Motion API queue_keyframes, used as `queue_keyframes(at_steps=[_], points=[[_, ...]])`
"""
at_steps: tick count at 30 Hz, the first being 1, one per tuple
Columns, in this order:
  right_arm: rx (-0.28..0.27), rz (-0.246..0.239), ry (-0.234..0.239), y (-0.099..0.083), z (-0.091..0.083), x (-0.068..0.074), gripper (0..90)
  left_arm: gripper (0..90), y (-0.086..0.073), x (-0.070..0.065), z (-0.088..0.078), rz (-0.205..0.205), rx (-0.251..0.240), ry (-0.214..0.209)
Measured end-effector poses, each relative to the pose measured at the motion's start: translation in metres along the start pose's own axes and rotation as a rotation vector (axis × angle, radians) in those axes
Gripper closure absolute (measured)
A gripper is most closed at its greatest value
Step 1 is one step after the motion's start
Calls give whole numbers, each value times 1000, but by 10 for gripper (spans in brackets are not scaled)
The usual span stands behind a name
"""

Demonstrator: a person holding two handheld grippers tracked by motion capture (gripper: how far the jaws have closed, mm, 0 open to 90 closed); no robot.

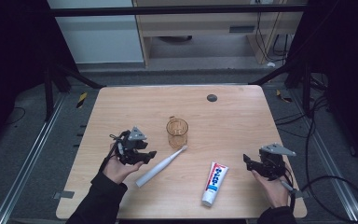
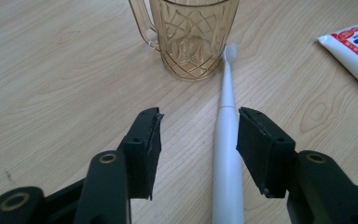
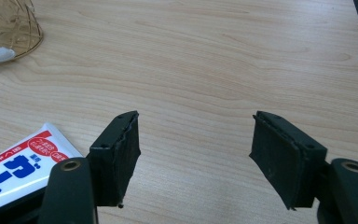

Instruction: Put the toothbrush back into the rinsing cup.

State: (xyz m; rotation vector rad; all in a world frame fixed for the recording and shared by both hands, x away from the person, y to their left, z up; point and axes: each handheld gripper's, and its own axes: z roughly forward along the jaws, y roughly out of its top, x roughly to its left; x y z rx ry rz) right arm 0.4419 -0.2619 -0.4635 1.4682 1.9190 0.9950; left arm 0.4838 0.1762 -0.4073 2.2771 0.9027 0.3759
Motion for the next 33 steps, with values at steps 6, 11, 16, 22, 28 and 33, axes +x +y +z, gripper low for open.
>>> queue_keyframes(at_steps=[6,11,16,22,28,33], points=[[13,-5,3,-1,1,0,329,468,2,-4,12,19,48,-15],[24,-21,5,-1,2,0,336,470,5,-7,21,31,77,-21],[35,-24,13,-2,5,0,340,483,7,-11,35,56,140,-43],[42,-24,17,-2,5,1,342,493,9,-13,43,65,181,-48],[43,-25,18,-2,7,1,343,515,8,-15,51,76,231,-53],[45,-26,21,-2,7,1,346,538,9,-17,56,78,240,-65]])
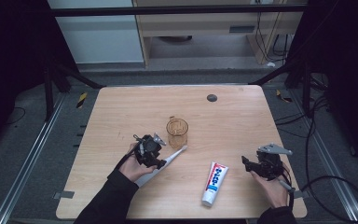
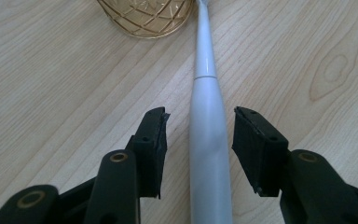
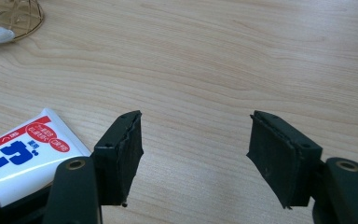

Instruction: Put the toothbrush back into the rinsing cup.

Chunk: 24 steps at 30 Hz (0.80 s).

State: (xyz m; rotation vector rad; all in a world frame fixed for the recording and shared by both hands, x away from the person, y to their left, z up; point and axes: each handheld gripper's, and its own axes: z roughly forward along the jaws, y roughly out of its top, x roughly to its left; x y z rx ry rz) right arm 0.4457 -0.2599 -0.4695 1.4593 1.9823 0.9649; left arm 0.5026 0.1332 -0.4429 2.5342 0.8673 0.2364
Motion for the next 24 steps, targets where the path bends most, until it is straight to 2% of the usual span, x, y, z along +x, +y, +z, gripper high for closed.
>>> queue_keyframes(at_steps=[11,17,24], points=[[6,3,2,0,0,0,349,570,5,-2,11,18,34,-9],[8,2,2,-1,0,-1,350,601,6,0,20,7,61,-27],[10,-1,2,-1,1,-1,350,628,5,1,25,0,68,-44]])
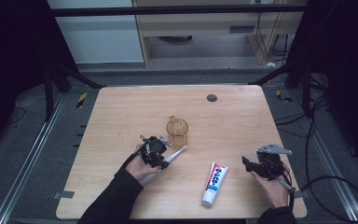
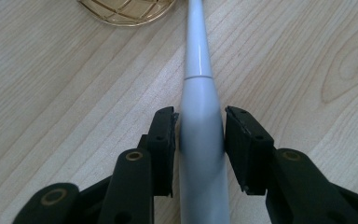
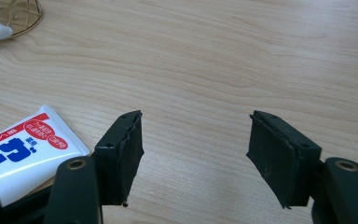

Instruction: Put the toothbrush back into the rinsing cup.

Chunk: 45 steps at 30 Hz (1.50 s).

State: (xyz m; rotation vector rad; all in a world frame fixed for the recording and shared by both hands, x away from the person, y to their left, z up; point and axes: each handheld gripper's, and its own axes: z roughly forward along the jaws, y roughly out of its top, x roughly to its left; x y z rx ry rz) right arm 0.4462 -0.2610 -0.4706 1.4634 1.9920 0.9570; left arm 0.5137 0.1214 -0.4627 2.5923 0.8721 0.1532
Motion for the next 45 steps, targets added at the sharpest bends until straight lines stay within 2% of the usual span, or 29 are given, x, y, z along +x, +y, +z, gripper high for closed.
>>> queue_keyframes(at_steps=[14,22,29,36,38,45], points=[[1,1,1,0,0,0,350,659,-2,1,5,-30,-8,-9],[2,8,3,0,-1,-1,350,664,-5,0,-1,-17,-26,10],[1,7,-1,-1,-1,-2,351,666,-9,-3,-22,-21,-98,8],[4,7,-5,-2,0,-3,353,666,-18,-10,-43,0,-174,-6],[4,7,-5,-2,0,-3,353,667,-19,-11,-45,1,-181,-7],[5,16,-6,-2,-1,-3,355,667,-20,-12,-63,-6,-246,5]])
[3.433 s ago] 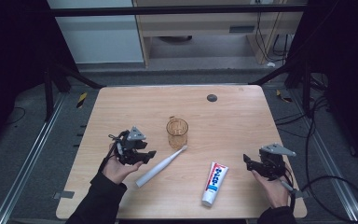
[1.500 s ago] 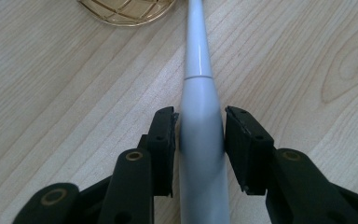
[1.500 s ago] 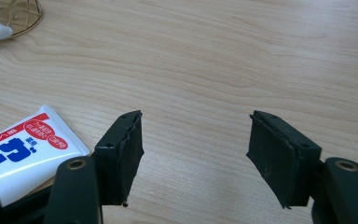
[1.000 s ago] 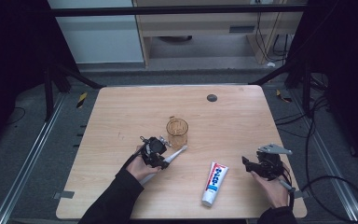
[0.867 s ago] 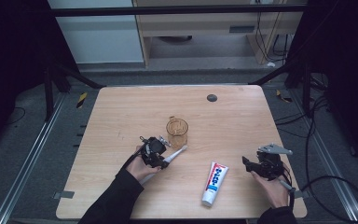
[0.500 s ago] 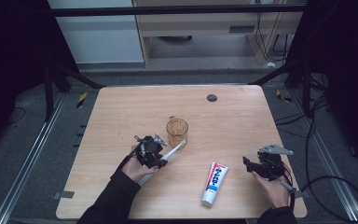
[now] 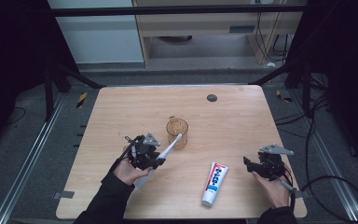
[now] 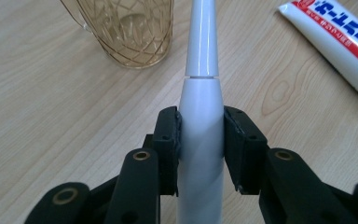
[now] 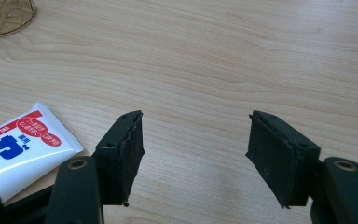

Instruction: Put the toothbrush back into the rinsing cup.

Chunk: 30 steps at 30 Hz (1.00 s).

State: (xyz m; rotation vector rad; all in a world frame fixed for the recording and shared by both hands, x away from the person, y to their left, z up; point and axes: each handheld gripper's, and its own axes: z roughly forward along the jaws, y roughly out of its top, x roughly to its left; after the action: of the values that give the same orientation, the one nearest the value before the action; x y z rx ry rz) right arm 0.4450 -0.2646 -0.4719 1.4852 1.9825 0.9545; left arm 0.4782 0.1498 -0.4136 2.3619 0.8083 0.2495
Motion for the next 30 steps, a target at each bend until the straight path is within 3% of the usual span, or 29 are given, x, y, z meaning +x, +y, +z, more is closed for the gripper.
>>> queue_keyframes(at_steps=[13,30], points=[[-3,-5,-4,0,1,-1,357,667,0,12,-39,-54,-138,52],[-30,-2,-11,-2,0,-1,344,667,-2,25,-64,-149,-303,218]])
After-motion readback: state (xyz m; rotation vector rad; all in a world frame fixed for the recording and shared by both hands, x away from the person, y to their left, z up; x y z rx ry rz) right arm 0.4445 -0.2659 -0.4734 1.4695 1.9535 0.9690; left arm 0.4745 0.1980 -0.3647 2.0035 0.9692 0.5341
